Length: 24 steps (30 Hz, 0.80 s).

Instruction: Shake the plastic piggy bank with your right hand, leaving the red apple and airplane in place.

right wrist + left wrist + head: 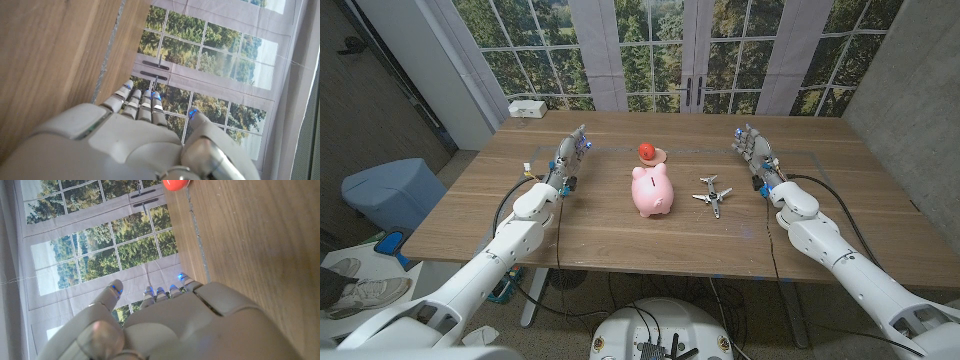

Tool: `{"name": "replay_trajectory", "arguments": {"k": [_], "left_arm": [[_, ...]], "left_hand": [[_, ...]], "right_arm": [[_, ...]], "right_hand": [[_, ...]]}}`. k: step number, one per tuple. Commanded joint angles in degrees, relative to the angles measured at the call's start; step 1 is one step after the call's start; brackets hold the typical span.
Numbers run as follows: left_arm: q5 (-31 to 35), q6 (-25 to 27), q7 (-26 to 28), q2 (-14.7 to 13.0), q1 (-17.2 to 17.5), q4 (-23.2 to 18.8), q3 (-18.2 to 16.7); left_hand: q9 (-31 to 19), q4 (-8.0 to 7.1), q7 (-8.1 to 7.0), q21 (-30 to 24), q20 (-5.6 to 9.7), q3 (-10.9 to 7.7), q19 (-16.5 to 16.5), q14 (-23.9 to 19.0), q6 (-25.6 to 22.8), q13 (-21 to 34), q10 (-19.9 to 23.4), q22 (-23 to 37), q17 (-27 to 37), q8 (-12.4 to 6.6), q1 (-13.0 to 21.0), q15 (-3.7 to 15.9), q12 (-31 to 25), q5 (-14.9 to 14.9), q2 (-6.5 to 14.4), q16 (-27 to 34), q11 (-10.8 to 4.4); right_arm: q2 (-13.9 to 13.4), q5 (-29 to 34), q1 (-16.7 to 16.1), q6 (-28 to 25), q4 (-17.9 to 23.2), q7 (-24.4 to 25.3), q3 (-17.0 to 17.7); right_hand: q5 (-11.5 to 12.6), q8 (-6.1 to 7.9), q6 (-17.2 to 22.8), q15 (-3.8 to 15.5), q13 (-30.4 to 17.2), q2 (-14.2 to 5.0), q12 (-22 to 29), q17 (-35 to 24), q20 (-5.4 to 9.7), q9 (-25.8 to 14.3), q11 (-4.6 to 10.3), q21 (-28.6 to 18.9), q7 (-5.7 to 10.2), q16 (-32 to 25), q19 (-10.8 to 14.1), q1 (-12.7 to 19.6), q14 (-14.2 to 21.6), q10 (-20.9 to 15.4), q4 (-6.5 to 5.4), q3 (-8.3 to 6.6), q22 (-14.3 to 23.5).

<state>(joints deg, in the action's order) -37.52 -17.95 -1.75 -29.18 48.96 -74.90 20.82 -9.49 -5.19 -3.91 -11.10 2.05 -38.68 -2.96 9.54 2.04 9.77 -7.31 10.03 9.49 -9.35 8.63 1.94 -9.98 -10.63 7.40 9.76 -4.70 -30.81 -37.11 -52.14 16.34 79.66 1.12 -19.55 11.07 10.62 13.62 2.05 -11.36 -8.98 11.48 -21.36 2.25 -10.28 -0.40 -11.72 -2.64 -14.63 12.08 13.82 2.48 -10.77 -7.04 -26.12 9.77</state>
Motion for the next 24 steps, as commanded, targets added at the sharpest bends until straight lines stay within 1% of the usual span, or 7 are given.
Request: {"name": "replay_trajectory", "arguments": {"k": [1, 3, 4, 6, 11, 15, 24], "left_arm": [[0.09, -1.31, 2.06, -0.62, 3.50, -3.67, -1.10], [0.28, -1.42, 2.37, -0.77, 3.84, -4.04, -1.17], [0.46, -1.53, 2.55, -0.83, 3.97, -4.18, -1.18], [0.79, -1.63, 2.88, -1.00, 4.18, -4.49, -1.21], [1.18, -1.88, 3.20, -1.16, 4.35, -4.66, -1.28], [1.63, -2.19, 3.39, -1.21, 4.28, -4.43, -1.27], [1.75, -3.26, 2.82, -0.92, 3.87, -2.98, -1.32]], "left_hand": [[-0.12, 0.12, -0.33, -0.25, 5.46, -0.32, -0.15, 0.99, 0.15, 0.24, -0.39, 0.09, 0.26, -0.51, 0.40, 4.51, -0.54, -0.38, 2.82, 0.28, -0.08], [-0.12, 0.19, -0.30, -0.29, 5.42, -0.29, -0.07, 0.93, 0.12, 0.24, -0.37, 0.08, 0.24, -0.54, 0.39, 4.53, -0.57, -0.39, 2.81, 0.31, -0.10], [-0.12, 0.23, -0.29, -0.31, 5.40, -0.27, -0.01, 0.91, 0.12, 0.24, -0.37, 0.08, 0.24, -0.55, 0.39, 4.53, -0.59, -0.40, 2.80, 0.32, -0.13], [-0.12, 0.40, -0.28, -0.44, 5.34, -0.18, 0.34, 0.79, 0.01, 0.24, -0.25, 0.08, 0.20, -0.62, 0.39, 4.56, -0.66, -0.40, 2.69, 0.35, -0.13], [-0.12, 0.72, -0.18, -0.63, 5.13, -0.05, 0.90, 0.51, -0.24, 0.23, -0.01, 0.07, 0.14, -0.74, 0.41, 4.51, -0.78, -0.40, 2.52, 0.43, -0.04], [-0.12, 0.98, -0.18, -0.74, 4.95, 0.05, 1.28, 0.31, -0.44, 0.22, 0.29, 0.06, 0.11, -0.82, 0.43, 4.55, -0.90, -0.40, 2.45, 0.47, 0.09], [-0.14, 1.84, -0.08, -0.83, 4.87, 0.29, 1.95, -0.11, -1.06, 0.20, 0.81, 0.05, 0.08, -0.97, 0.53, 4.51, -1.06, -0.41, 2.45, 0.49, 0.17]], "right_arm": [[-1.23, 1.33, -4.86, 1.18, 6.02, 4.95, 1.48], [-1.14, 2.24, -5.02, 1.87, 5.95, 5.56, 1.41], [-1.11, 2.60, -5.15, 2.01, 6.10, 5.96, 1.40], [-1.28, 3.50, -5.34, 1.94, 6.58, 6.84, 1.32], [-1.47, 6.87, -5.92, 1.57, 8.10, 10.21, 0.88], [-1.89, 10.38, -6.39, 0.12, 9.95, 13.43, 0.18], [-2.60, 17.67, -6.97, -3.66, 13.62, 19.00, -1.53]], "right_hand": [[0.25, 0.45, 0.40, 1.73, -0.20, -1.57, 0.36, -0.09, 4.01, -0.26, -0.09, -0.37, -0.05, -0.35, 0.45, 0.29, 0.62, -0.47, 0.13, -0.41, 0.14], [0.22, 0.47, 0.46, 1.27, -0.20, -1.56, 0.42, -0.06, 3.75, -0.27, -0.26, -0.35, -0.11, -0.42, 0.48, 0.28, 0.83, -0.65, 0.18, -0.40, 0.14], [0.19, 0.49, 0.51, 1.06, -0.20, -1.41, 0.48, -0.01, 3.20, -0.27, -0.37, -0.39, -0.16, -0.43, 0.64, 0.30, 0.96, -0.83, 0.31, -0.36, 0.15], [0.13, 0.61, 0.82, 0.73, -0.20, -1.11, 0.63, 0.12, 2.72, -0.28, -0.53, -0.47, -0.65, -0.51, 0.97, 0.37, 1.36, -1.29, 0.59, -0.28, 0.16], [-0.22, 0.74, 1.30, -0.96, -0.21, 0.34, 0.73, 0.79, 0.24, -0.32, -1.49, -0.76, -1.44, -0.66, 2.22, 0.84, 2.97, -1.99, 2.13, 0.22, 0.25], [-0.41, 0.73, 1.36, -1.28, -0.21, 1.12, 0.70, 1.18, -1.20, -0.33, -2.02, -0.84, -1.71, -0.48, 2.71, 1.25, 3.26, -2.16, 3.15, 0.43, 0.29], [-0.59, 0.71, 1.39, -1.40, -0.20, 1.68, 0.69, 1.60, -1.84, -0.33, -2.11, -0.97, -1.76, -0.38, 3.37, 1.82, 3.77, -2.39, 4.27, 0.51, 0.33]]}}
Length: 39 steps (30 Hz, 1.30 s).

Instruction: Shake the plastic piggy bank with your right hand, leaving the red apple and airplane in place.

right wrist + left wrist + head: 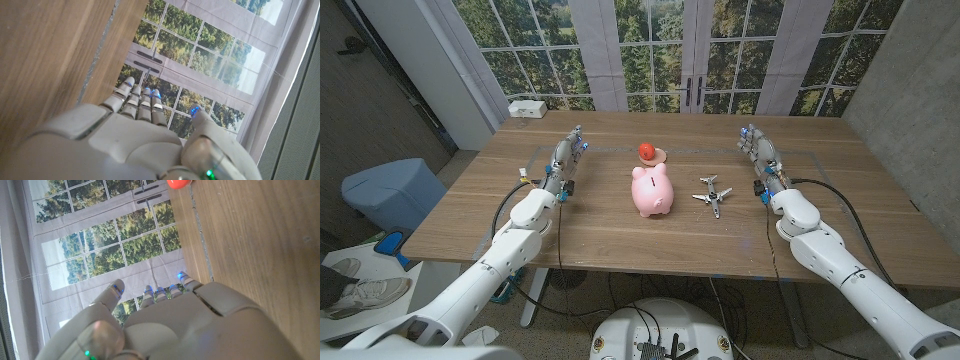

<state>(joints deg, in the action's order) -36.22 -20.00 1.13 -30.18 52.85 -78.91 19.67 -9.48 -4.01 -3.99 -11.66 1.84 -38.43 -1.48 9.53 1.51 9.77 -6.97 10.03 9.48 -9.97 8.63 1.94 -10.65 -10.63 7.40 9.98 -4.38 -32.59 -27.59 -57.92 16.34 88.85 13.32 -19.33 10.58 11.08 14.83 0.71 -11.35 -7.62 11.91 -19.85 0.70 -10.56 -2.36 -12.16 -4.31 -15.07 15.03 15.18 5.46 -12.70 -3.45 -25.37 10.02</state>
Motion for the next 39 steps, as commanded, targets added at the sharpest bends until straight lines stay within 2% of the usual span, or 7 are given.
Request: {"name": "replay_trajectory", "arguments": {"k": [1, 11, 19, 25, 31, 39], "left_arm": [[0.46, -1.27, -0.12, 0.07, -0.05, 1.12, -0.18], [0.68, -1.60, -0.22, -0.37, 0.15, 1.05, -0.38], [0.36, -2.36, -0.51, -0.37, 0.84, 1.00, -0.62], [0.29, -2.64, -0.75, -0.40, 1.07, 0.92, -0.64], [0.18, -2.92, -1.13, -0.42, 1.24, 0.77, -0.62], [-0.01, -3.51, -1.16, -0.48, 2.06, 0.22, -0.84]], "left_hand": [[-0.15, 0.70, 0.01, -0.28, 5.08, 0.06, 0.53, -0.15, -0.58, 0.21, 0.55, 0.05, 0.08, -0.36, 0.54, 4.46, -0.42, -0.41, 2.45, 0.28, -0.13], [-0.15, 1.06, -0.01, -0.32, 4.96, 0.14, 0.83, -0.24, -0.70, 0.21, 0.65, 0.05, 0.07, -0.34, 0.59, 4.43, -0.42, -0.42, 2.41, 0.24, 0.01], [-0.15, 1.34, 0.06, -0.31, 4.94, 0.20, 0.97, -0.30, -0.74, 0.21, 0.71, 0.05, 0.07, -0.31, 0.64, 4.39, -0.40, -0.42, 2.44, 0.22, 0.04], [-0.15, 1.46, 0.08, -0.31, 4.90, 0.23, 1.04, -0.34, -0.80, 0.21, 0.73, 0.06, 0.07, -0.31, 0.66, 4.35, -0.40, -0.42, 2.46, 0.22, 0.05], [-0.16, 1.60, 0.08, -0.29, 4.86, 0.26, 1.10, -0.33, -0.85, 0.22, 0.69, 0.06, 0.08, -0.31, 0.68, 4.32, -0.37, -0.42, 2.48, 0.20, 0.18], [-0.16, 1.80, 0.14, -0.27, 4.77, 0.31, 1.19, -0.40, -0.95, 0.22, 0.83, 0.06, 0.09, -0.31, 0.70, 4.25, -0.40, -0.42, 2.56, 0.20, 0.16]], "right_arm": [[-0.89, 8.81, -1.17, -4.17, 4.71, 7.23, -1.93], [-1.38, 12.74, -1.34, -7.88, 7.38, 9.50, -3.15], [-2.59, 17.56, -2.84, -13.36, 12.20, 12.76, -4.31], [-3.09, 19.82, -4.09, -17.36, 15.25, 14.74, -4.68], [-3.48, 22.46, -5.56, -21.63, 18.68, 17.06, -5.12], [-4.46, 25.42, -7.00, -26.27, 22.89, 18.17, -6.07]], "right_hand": [[-0.13, 0.26, 0.21, -0.12, -0.21, 0.36, 0.26, 0.13, -0.30, -0.06, -0.14, -0.53, -0.09, 0.07, 0.45, 0.53, 0.87, -0.49, 0.81, -0.23, 0.08], [-0.25, 0.30, 0.36, -0.11, -0.22, 0.43, 0.25, 0.41, -0.26, -0.07, -0.03, -0.56, -0.03, 0.16, 0.82, 0.90, 1.13, -0.69, 1.59, -0.19, 0.12], [-0.33, 0.30, 0.44, -0.12, -0.22, 0.44, 0.24, 0.64, -0.33, -0.07, 0.00, -0.52, -0.04, 0.23, 0.95, 1.28, 1.35, -0.82, 2.25, -0.22, 0.14], [-0.33, 0.27, 0.36, -0.15, -0.22, 0.78, 0.11, 0.99, -0.72, -0.07, 0.19, -0.49, -0.02, 0.46, 1.17, 2.10, 1.40, -0.71, 3.43, -0.36, 0.15], [-0.26, 0.17, -0.01, -0.28, -0.20, 1.56, -0.11, 1.49, -1.13, -0.06, 0.33, -0.41, -0.09, 0.84, 1.36, 3.34, 1.31, -0.39, 5.21, -0.50, 0.16], [-0.23, 0.04, -0.47, -0.48, -0.21, 2.36, -0.29, 1.91, -1.77, -0.07, 0.21, -0.36, -0.18, 1.21, 1.56, 4.12, 1.05, -0.01, 6.61, -0.40, 0.19]]}}
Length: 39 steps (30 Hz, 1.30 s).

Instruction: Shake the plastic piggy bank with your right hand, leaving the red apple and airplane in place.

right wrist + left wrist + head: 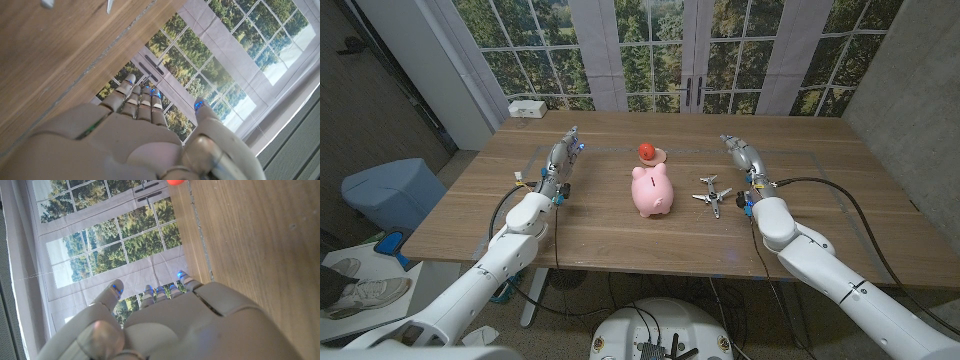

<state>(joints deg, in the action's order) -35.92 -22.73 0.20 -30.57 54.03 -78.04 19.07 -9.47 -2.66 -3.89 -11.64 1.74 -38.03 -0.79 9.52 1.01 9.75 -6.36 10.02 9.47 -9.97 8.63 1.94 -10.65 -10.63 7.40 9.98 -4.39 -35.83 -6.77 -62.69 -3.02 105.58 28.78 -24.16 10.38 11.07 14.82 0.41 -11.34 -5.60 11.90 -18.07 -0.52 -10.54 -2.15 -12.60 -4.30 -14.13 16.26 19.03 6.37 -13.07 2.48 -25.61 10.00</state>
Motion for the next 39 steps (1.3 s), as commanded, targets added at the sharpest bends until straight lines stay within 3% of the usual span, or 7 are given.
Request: {"name": "replay_trajectory", "arguments": {"k": [1, 14, 31, 39], "left_arm": [[-0.30, -0.86, -0.27, -0.13, 0.98, -0.73, -0.26], [-0.24, -1.42, 0.03, -0.57, 2.22, -1.91, -0.67], [-0.67, -2.75, -1.33, -0.30, 1.64, -0.25, -0.95], [-1.17, -3.65, -1.97, -0.13, 1.68, 0.67, -1.31]], "left_hand": [[-0.17, 0.47, 0.02, -0.28, 4.83, -0.09, 0.51, -0.39, -0.46, 0.24, 0.21, 0.07, 0.11, -0.31, 0.71, 4.24, -0.39, -0.42, 2.57, 0.20, 0.20], [-0.18, 0.70, 0.06, -0.23, 4.80, -0.04, 0.56, -0.42, -0.50, 0.24, 0.18, 0.08, 0.13, -0.27, 0.73, 4.18, -0.35, -0.43, 2.68, 0.20, 0.25], [-0.18, 0.94, 0.07, -0.15, 4.83, 0.04, 0.60, -0.36, -0.43, 0.25, 0.11, 0.08, 0.16, -0.21, 0.74, 4.20, -0.30, -0.43, 2.79, 0.17, 0.28], [-0.18, 1.05, 0.07, -0.13, 4.86, 0.09, 0.64, -0.32, -0.44, 0.25, 0.16, 0.09, 0.17, -0.20, 0.74, 4.18, -0.31, -0.42, 2.83, 0.16, 0.25]], "right_arm": [[-1.34, 5.05, -2.34, -7.76, 6.75, 2.83, -1.40], [-2.16, 10.72, -3.44, -15.82, 12.05, 4.17, -4.07], [-0.63, 18.80, -2.27, -28.06, 16.53, 4.87, -9.80], [0.56, 22.56, -1.75, -32.05, 17.58, 5.72, -13.03]], "right_hand": [[-0.03, 0.02, -0.53, -0.19, -0.23, 0.38, -0.30, 0.15, -0.59, -0.08, -0.05, 0.09, -0.16, 0.29, 0.33, 0.31, 0.14, 0.37, 0.75, -0.14, 0.21], [-0.13, -0.30, -1.63, -0.71, -0.27, 1.49, -0.49, 0.56, -1.01, -0.11, -0.20, 0.21, -0.59, 0.71, 0.39, 0.56, -0.29, 0.90, 1.95, 0.38, 0.26], [-0.37, -0.37, -2.80, -1.36, -0.37, 3.47, -0.59, 1.16, -1.72, -0.17, -0.11, 0.45, -0.91, 1.22, 0.23, 1.05, -0.79, 1.50, 3.67, 1.17, 0.27], [-0.48, -0.34, -3.54, -2.08, -0.46, 4.93, -0.67, 1.58, -3.34, -0.22, -0.56, 0.20, -1.45, 1.44, 1.14, 1.31, -0.92, 2.08, 4.71, 1.82, 0.32]]}}
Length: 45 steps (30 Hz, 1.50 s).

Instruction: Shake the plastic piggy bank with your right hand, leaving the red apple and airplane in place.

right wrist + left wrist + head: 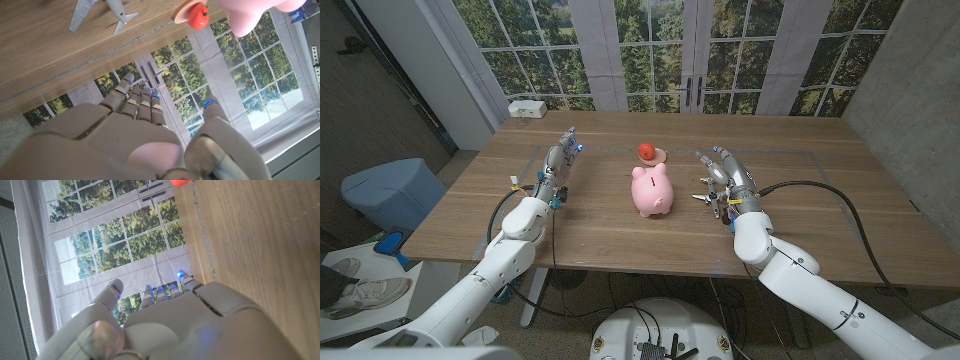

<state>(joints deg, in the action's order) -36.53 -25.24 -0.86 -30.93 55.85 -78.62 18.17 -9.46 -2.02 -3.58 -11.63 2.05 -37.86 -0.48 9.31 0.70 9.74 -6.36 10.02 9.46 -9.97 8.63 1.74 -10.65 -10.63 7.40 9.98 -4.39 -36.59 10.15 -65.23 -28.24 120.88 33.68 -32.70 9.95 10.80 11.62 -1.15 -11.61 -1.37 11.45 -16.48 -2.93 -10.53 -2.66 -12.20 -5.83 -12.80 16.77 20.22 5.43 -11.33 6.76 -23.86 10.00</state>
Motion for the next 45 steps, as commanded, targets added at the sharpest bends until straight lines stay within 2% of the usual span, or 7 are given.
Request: {"name": "replay_trajectory", "arguments": {"k": [1, 17, 25, 34, 45], "left_arm": [[-0.61, -1.26, -0.94, 0.24, -0.10, 1.29, -0.46], [-1.33, -2.49, -2.04, 0.18, 0.38, 1.94, -0.99], [-1.70, -3.04, -2.49, 0.19, 0.57, 2.23, -1.27], [-2.19, -3.55, -2.98, 0.33, 0.62, 2.91, -1.58], [-2.98, -4.37, -4.19, 0.69, 0.24, 4.38, -1.89]], "left_hand": [[-0.19, 0.42, -0.25, -0.14, 4.54, -0.07, 0.34, -0.12, -0.14, 0.26, 0.17, 0.09, 0.18, -0.20, 0.74, 4.37, -0.31, -0.42, 2.83, 0.17, 0.31], [-0.19, 0.60, -0.19, -0.09, 4.60, -0.01, 0.43, -0.16, -0.15, 0.26, 0.26, 0.10, 0.20, -0.18, 0.73, 4.44, -0.33, -0.43, 2.95, 0.20, 0.25], [-0.20, 0.65, -0.12, -0.01, 4.57, 0.03, 0.36, -0.12, 0.00, 0.27, 0.08, 0.10, 0.24, -0.13, 0.68, 4.40, -0.25, -0.43, 3.02, 0.19, 0.38], [-0.21, 0.74, 0.04, 0.00, 4.56, 0.03, 0.48, -0.18, -0.05, 0.27, 0.15, 0.10, 0.25, -0.16, 0.66, 4.28, -0.28, -0.45, 3.11, 0.22, 0.38], [-0.22, 0.78, 0.13, 0.02, 4.53, 0.01, 0.51, -0.20, -0.06, 0.28, 0.15, 0.10, 0.24, -0.17, 0.67, 4.20, -0.28, -0.47, 3.15, 0.22, 0.44]], "right_arm": [[1.39, 6.26, 0.86, -7.11, 2.33, 0.98, -4.95], [3.04, 11.93, 3.34, -17.52, 4.34, -2.28, -10.98], [3.58, 14.04, 5.27, -22.64, 5.51, -4.59, -14.04], [4.31, 15.77, 9.58, -29.64, 6.01, -8.90, -18.70], [5.51, 15.77, 17.66, -39.80, 5.74, -14.58, -25.75]], "right_hand": [[-0.05, -0.05, -0.35, -0.53, -0.19, 0.78, -0.23, 0.01, -1.00, -0.23, 0.01, -0.20, 0.09, 0.13, 0.65, 0.11, -0.02, 0.40, 0.47, 0.12, 0.33], [0.39, 0.01, -1.42, -0.75, -0.38, 3.24, -0.23, 0.41, -3.70, -0.31, 0.56, 0.47, 0.50, 0.70, -0.88, -0.36, -1.46, 1.16, 1.25, 1.55, 0.44], [0.77, 0.21, -1.54, 0.02, -0.65, 4.23, 0.00, 0.33, -5.18, -0.40, 0.40, 0.71, 0.41, 0.32, -1.60, -0.76, -1.03, 1.27, 1.31, 2.27, 0.48], [1.24, 0.22, -2.15, -0.35, -0.97, 5.56, 0.04, 0.13, -6.05, -0.48, 0.28, 1.07, 0.12, 0.43, -2.85, -1.56, -2.00, 1.92, 1.21, 3.33, 0.51], [1.84, 0.28, -2.71, -0.67, -1.38, 6.82, 0.14, -0.20, -6.79, -0.63, -0.31, 1.14, -0.56, 0.24, -3.66, -2.76, -2.42, 2.58, 0.82, 4.61, 0.55]]}}
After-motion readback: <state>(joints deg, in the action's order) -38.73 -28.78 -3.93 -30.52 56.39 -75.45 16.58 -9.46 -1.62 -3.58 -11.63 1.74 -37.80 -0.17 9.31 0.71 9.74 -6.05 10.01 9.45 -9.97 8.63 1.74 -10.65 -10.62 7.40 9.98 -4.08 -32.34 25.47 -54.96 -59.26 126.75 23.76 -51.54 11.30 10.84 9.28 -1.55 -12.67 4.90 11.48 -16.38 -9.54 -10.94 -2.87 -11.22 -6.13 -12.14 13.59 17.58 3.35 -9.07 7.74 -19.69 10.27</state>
